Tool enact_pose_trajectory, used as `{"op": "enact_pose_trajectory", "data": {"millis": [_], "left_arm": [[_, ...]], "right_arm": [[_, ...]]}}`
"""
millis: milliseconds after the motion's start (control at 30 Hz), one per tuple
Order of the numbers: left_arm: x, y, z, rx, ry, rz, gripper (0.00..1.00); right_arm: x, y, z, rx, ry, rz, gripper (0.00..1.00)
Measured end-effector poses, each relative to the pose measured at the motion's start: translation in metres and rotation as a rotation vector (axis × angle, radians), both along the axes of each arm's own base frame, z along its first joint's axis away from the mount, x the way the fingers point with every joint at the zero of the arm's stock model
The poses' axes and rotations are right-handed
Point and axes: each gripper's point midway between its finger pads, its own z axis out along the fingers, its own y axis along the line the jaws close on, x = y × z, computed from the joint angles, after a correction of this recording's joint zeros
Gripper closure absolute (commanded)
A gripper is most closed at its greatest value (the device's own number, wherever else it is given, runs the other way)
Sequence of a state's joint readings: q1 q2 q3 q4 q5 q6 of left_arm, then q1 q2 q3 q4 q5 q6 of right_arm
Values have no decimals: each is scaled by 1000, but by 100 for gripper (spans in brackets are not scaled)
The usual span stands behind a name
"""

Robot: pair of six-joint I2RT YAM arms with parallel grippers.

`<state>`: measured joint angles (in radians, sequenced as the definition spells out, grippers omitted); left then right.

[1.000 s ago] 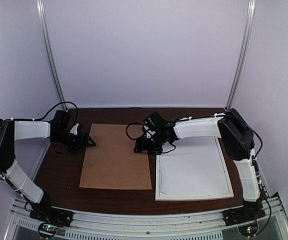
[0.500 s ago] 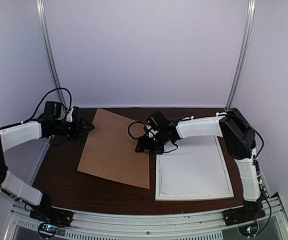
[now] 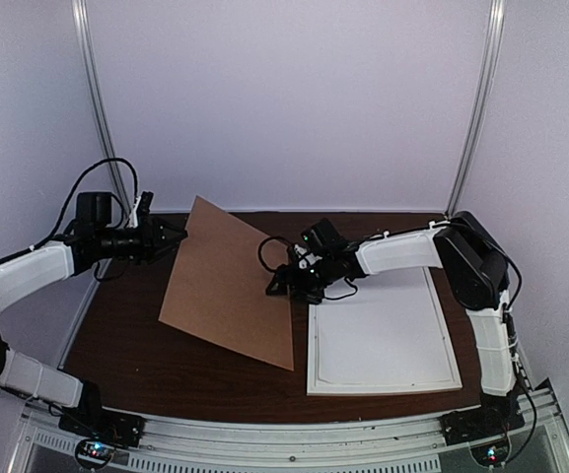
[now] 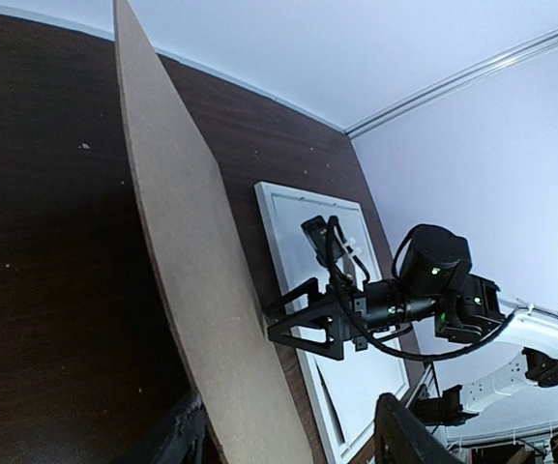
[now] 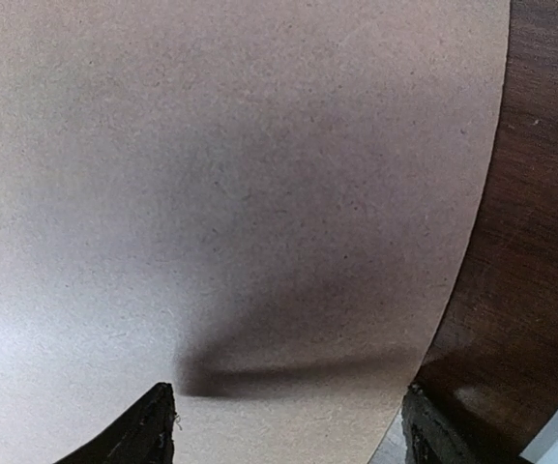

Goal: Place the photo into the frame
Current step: Pick up the backboard from the center of the board.

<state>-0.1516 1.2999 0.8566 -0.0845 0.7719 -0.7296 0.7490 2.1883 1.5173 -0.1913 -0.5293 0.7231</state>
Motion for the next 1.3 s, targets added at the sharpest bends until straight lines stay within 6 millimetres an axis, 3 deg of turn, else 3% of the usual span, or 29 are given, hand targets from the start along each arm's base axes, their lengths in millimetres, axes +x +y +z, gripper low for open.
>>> {"op": "enact_pose_trajectory", "data": {"millis": [200,400,633,767,1300], "left_arm": [[-3,-7,25,-22,-66,-21,39],[-27,-35,18,-46,12,-121,39],[-30,-44,35,-21,28,-128,39],[-26,-36,42,49,44,-76,39],[-28,-14,18,219,150,7,83]], "right_arm": [[1,14,4,108,22,17,20],[-16,50,8,285,64,101,20],[-24,56,10,367,110,117,21],[-25,56,9,361,106,125,21],[-34,52,8,290,104,165,21]]}}
